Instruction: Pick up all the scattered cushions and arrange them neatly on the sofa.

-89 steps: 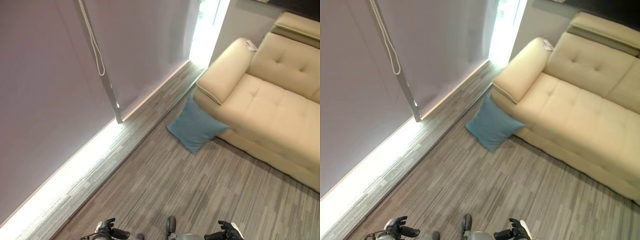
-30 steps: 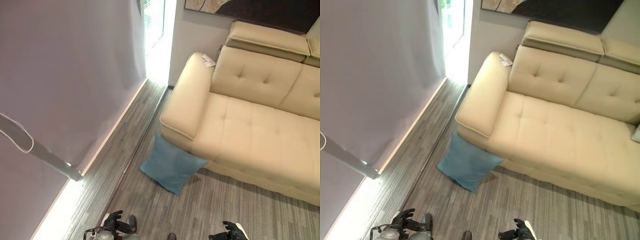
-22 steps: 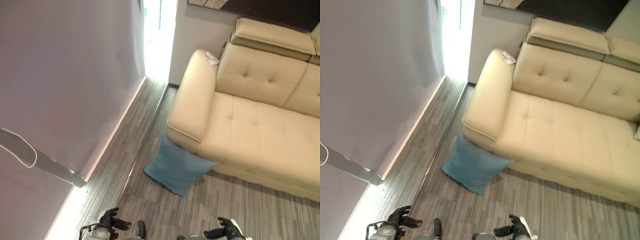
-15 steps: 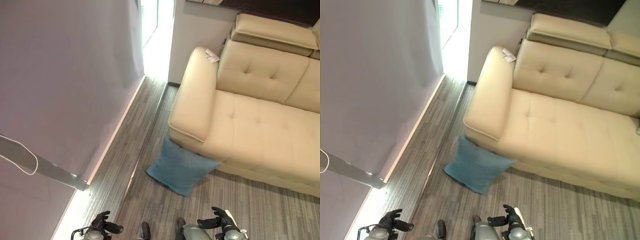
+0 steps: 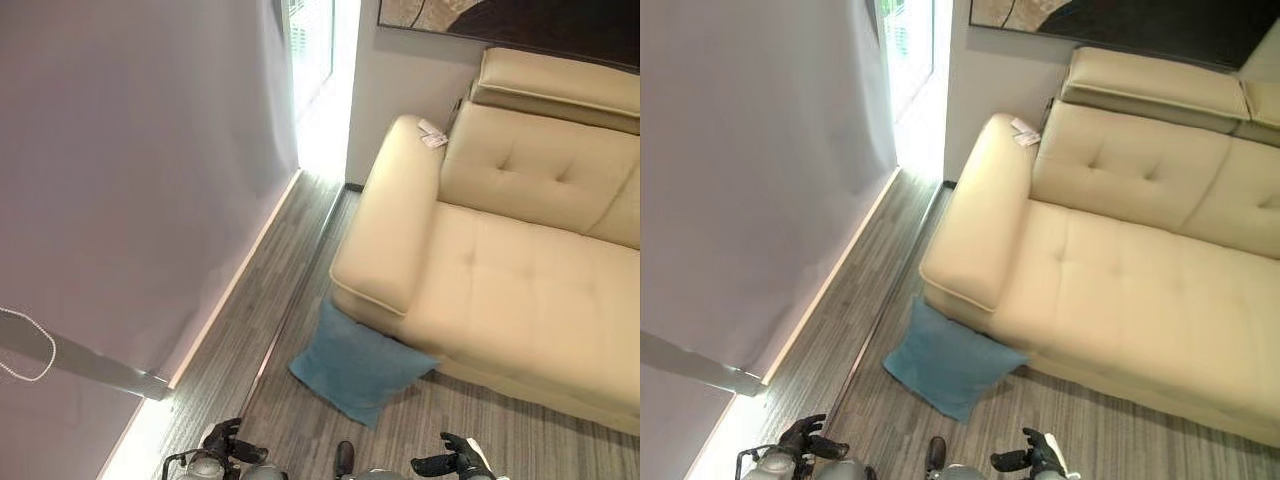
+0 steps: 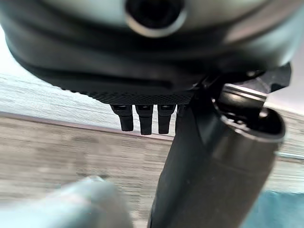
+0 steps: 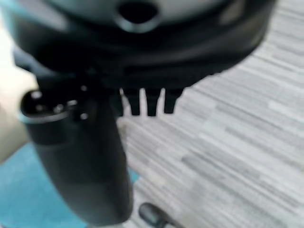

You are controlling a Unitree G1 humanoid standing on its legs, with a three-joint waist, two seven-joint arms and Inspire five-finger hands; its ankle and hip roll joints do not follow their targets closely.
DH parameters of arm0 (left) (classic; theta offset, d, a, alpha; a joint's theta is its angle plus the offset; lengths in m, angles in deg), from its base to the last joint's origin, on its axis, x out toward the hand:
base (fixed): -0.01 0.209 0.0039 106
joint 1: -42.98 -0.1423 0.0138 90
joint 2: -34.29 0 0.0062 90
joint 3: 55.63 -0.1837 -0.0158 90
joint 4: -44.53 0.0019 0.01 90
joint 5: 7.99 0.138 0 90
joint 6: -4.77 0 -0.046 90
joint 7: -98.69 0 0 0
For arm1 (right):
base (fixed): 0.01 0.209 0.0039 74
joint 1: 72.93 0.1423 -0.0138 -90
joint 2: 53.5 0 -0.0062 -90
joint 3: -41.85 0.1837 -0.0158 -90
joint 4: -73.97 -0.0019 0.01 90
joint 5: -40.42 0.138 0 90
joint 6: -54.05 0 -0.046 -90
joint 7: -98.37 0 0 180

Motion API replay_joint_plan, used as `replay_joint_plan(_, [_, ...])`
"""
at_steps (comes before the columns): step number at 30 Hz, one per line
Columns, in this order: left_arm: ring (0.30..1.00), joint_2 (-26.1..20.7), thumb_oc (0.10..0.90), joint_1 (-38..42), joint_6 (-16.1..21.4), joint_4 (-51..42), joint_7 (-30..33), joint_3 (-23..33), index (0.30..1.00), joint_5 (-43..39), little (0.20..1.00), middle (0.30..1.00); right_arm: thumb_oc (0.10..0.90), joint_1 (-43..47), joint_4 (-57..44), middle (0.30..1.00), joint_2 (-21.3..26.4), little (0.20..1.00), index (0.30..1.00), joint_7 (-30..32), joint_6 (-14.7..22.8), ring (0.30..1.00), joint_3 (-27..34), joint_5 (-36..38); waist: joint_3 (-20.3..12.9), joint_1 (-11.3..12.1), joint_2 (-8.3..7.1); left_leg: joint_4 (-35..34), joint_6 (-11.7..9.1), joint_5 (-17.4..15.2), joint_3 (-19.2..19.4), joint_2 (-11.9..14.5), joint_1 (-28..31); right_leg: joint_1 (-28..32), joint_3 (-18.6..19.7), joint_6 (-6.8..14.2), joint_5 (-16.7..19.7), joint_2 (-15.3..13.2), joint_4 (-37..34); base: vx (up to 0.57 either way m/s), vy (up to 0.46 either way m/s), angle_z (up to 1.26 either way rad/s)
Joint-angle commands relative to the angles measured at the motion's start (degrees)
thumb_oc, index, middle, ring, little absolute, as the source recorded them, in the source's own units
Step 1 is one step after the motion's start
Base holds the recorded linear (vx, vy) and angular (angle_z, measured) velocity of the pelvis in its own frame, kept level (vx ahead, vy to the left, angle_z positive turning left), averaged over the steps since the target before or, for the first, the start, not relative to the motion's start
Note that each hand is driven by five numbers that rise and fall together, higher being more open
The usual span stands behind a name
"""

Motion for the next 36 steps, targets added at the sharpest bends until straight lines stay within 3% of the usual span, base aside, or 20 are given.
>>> replay_joint_plan(1, [0.900, -1.20, 0.800, -1.10, 0.93, -0.06, 0.79, -2.23, 0.900, -0.35, 0.900, 0.900, 0.800, -0.05, 0.15, 0.900, 2.35, 0.900, 0.900, 1.08, 1.06, 0.900, -1.01, 0.77, -0.16, 1.49, 0.31, -4.13, 1.04, 1.82, -7.61, -2.00, -1.77, -0.03, 5.78, 6.58, -8.00, -0.70, 4.93, 0.15, 0.135, -0.45])
replay_joint_plan(3, [0.900, -1.01, 0.800, -1.07, 1.24, -0.05, 0.82, -2.08, 0.900, -1.51, 0.900, 0.900, 0.800, -0.04, 0.35, 0.900, 2.45, 0.900, 0.900, 1.28, 1.07, 0.900, -0.97, 0.65, 0.18, 2.34, 0.59, -6.45, 0.38, 3.62, -14.32, -2.86, -2.29, 0.53, 7.87, 6.60, -8.52, -0.27, 5.31, 0.14, 0.143, -0.62])
replay_joint_plan(5, [0.900, -0.88, 0.800, -1.03, 1.31, 0.10, 0.90, -2.07, 0.900, -2.03, 0.900, 0.900, 0.800, 0.11, 0.58, 0.900, 2.93, 0.900, 0.900, 1.47, 1.16, 0.900, -0.88, 0.56, 0.27, 2.75, 1.00, -7.67, 0.16, 4.60, -18.10, -3.84, -2.64, 0.81, 9.47, 6.91, -8.69, -0.26, 5.48, 0.14, 0.181, -0.76])
replay_joint_plan(7, [0.900, -0.33, 0.800, -1.72, 1.11, 0.97, 0.43, -2.01, 0.900, -1.07, 0.900, 0.900, 0.800, 0.05, 0.85, 0.900, 3.01, 0.900, 0.900, 0.96, 0.98, 0.900, -0.15, 0.17, -1.00, 2.38, 1.75, -10.90, 0.29, 4.30, -16.01, -2.96, -0.43, 1.13, 9.96, 8.44, -8.68, -1.78, 5.22, 0.21, 0.369, -0.68])
replay_joint_plan(9, [0.900, -0.85, 0.800, -1.78, 1.04, 1.19, 0.22, -2.23, 0.900, -0.07, 0.900, 0.900, 0.800, 0.76, 0.54, 0.900, 2.58, 0.900, 0.900, 0.50, 0.56, 0.900, -0.62, -0.57, -1.10, 2.33, 1.72, -10.67, 2.03, 2.91, -12.26, -3.88, 0.58, -0.86, 11.73, 10.21, -7.96, -4.21, 7.54, 0.18, 0.459, -0.72])
replay_joint_plan(13, [0.900, -1.62, 0.800, -1.40, 1.10, 0.81, 0.69, -1.89, 0.900, -0.29, 0.900, 0.900, 0.800, 1.73, -0.15, 0.900, 2.24, 0.900, 0.900, 0.41, 0.38, 0.900, -1.12, -0.74, -0.85, 2.72, 1.85, -11.21, 3.36, 2.10, -9.32, -4.42, 0.94, -3.09, 12.11, 11.65, -6.91, -5.69, 9.15, 0.03, 0.205, -0.67])
replay_joint_plan(16, [0.900, -2.47, 0.800, -1.25, 1.11, 0.63, 1.00, -1.36, 0.900, -0.71, 0.900, 0.900, 0.800, 2.93, -1.07, 0.900, 2.12, 0.900, 0.900, 0.67, 0.46, 0.900, -1.98, -1.57, -0.51, 3.76, 2.48, -13.08, 4.41, 1.76, -6.15, -4.17, 1.90, -5.85, 8.04, 13.02, -5.58, -7.69, 11.90, 0.01, 0.139, -0.47])
replay_joint_plan(18, [0.900, -2.88, 0.800, -1.25, 1.17, 0.74, 1.08, -1.04, 0.900, -0.73, 0.900, 0.900, 0.800, 3.37, -1.74, 0.900, 1.99, 0.900, 0.900, 0.82, 0.83, 0.900, -2.36, -1.60, -0.24, 3.98, 2.54, -14.21, 4.50, 1.76, -4.86, -3.68, 3.03, -7.31, 3.88, 12.92, -5.08, -7.91, 13.23, 0.02, 0.038, -0.84])
replay_joint_plan(20, [0.900, -3.13, 0.800, -1.20, 1.15, 0.73, 1.15, -0.94, 0.900, -0.79, 0.900, 0.900, 0.800, 3.63, -2.16, 0.900, 2.08, 0.900, 0.900, 0.93, 0.93, 0.900, -2.68, -1.61, 0.00, 3.93, 2.54, -14.63, 4.50, 1.83, -4.34, -3.52, 3.36, -8.40, 2.46, 12.68, -4.86, -7.43, 13.46, -0.01, 0.001, -0.39])
replay_joint_plan(21, [0.900, -3.55, 0.800, -0.96, 1.20, 0.60, 1.17, -0.90, 0.900, -0.91, 0.900, 0.900, 0.800, 3.88, -2.69, 0.900, 2.30, 0.900, 0.900, 1.02, 1.03, 0.900, -3.07, -1.72, 0.57, 3.95, 2.29, -14.70, 4.45, 1.56, -3.01, -3.52, 3.54, -10.17, -1.88, 11.85, -4.27, -7.01, 12.08, -0.02, -0.009, -0.51])
replay_joint_plan(22, [0.900, -3.55, 0.800, -0.96, 1.20, 0.60, 1.17, -0.90, 0.900, -0.91, 0.900, 0.900, 0.800, 3.88, -2.69, 0.900, 2.30, 0.900, 0.900, 1.02, 1.03, 0.900, -3.07, -1.72, 0.57, 3.94, 2.30, -14.70, 4.45, 1.55, -3.02, -3.51, 3.54, -10.17, -1.89, 11.85, -4.27, -7.01, 12.07, -0.01, -0.049, -0.79])
replay_joint_plan(23, [0.900, -3.68, 0.800, -0.93, 1.20, 0.61, 0.97, -0.56, 0.900, -0.95, 0.900, 0.900, 0.800, 3.67, -2.81, 0.900, 2.40, 0.900, 0.900, 1.02, 1.18, 0.900, -3.09, -1.81, 0.58, 4.28, 2.09, -14.40, 4.30, 1.33, -2.16, -3.30, 3.47, -10.08, -5.31, 11.40, -4.54, -7.43, 10.95, 0.06, -0.137, -0.64])
replay_joint_plan(25, [0.900, -3.42, 0.800, -1.26, 1.25, 0.41, 1.02, -0.20, 0.900, -0.55, 0.900, 0.900, 0.800, 2.65, -2.06, 0.900, 2.72, 0.900, 0.900, 1.20, 1.27, 0.900, -3.21, -1.89, 0.37, 3.70, 1.51, -13.58, 3.84, 0.82, -1.63, -3.35, 3.89, -7.75, -4.27, 10.06, -5.33, -5.52, 7.24, 0.09, -0.156, -0.21])
replay_joint_plan(28, [0.900, -2.95, 0.800, -1.10, 1.37, 0.23, 0.70, 0.00, 0.900, -1.11, 0.900, 0.900, 0.800, 2.21, -1.48, 0.900, 3.11, 0.900, 0.900, 1.71, 1.33, 0.900, -2.41, -1.14, 0.14, 3.68, 1.34, -12.84, 3.26, 0.72, -1.39, -3.43, 3.53, -6.63, -4.83, 9.99, -4.63, -5.50, 5.27, 0.05, -0.121, 0.07])
replay_joint_plan(33, [0.900, -1.21, 0.800, 0.05, 1.56, -0.73, 0.68, -1.62, 0.900, -1.83, 0.900, 0.900, 0.800, 2.36, -1.44, 0.900, 4.57, 0.900, 0.900, 2.14, 1.77, 0.900, -1.75, 0.08, 1.51, 3.34, 1.66, -4.37, 1.04, -0.19, -3.41, -3.31, -0.49, -4.38, -4.80, 7.96, -5.82, -5.27, 4.22, 0.03, -0.094, 0.13])
replay_joint_plan(36, [0.900, -0.90, 0.800, 0.24, 1.58, -1.20, 0.66, -2.08, 0.900, -2.14, 0.900, 0.900, 0.800, 2.39, -1.33, 0.900, 4.99, 0.900, 0.900, 2.17, 1.70, 0.900, -1.79, 0.08, 1.38, 3.33, 1.86, -5.68, 0.85, 0.53, -3.70, -2.63, -1.17, -3.65, -5.09, 8.01, -6.28, -5.10, 3.71, 0.09, -0.012, 0.12])
